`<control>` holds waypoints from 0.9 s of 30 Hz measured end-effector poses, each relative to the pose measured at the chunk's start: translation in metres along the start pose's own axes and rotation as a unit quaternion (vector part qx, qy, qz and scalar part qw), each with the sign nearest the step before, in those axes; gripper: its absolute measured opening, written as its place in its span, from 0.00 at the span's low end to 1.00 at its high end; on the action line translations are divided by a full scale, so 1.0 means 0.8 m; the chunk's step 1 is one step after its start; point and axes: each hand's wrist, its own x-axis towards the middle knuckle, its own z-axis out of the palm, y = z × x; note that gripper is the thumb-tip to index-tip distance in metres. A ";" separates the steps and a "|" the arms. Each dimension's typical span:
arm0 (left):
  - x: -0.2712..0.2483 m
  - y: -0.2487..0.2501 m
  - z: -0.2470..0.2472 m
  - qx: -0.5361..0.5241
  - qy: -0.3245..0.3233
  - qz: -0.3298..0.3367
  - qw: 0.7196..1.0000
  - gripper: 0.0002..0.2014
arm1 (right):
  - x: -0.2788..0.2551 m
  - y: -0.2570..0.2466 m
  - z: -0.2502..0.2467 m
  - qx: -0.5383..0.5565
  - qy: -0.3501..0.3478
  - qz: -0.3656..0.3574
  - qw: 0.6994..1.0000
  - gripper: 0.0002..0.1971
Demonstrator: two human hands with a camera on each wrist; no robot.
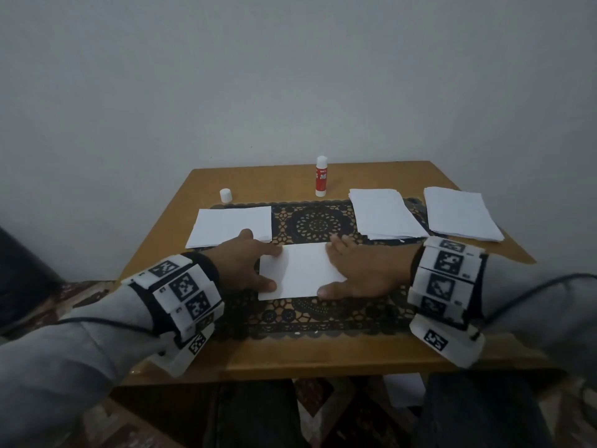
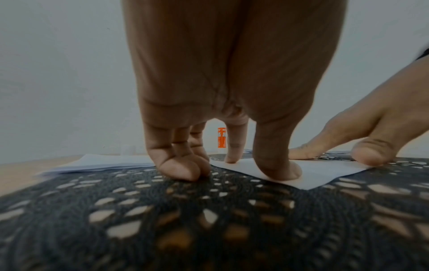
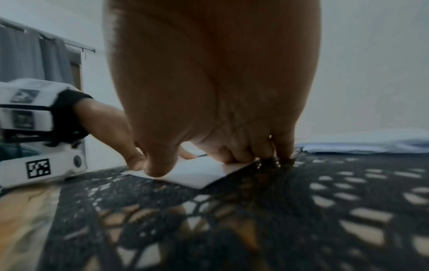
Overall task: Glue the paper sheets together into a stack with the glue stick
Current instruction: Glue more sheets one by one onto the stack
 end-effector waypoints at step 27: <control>-0.012 0.080 -0.005 0.105 -0.152 0.060 0.981 0.34 | 0.009 0.017 -0.010 -0.018 0.021 -0.003 1.000 0.41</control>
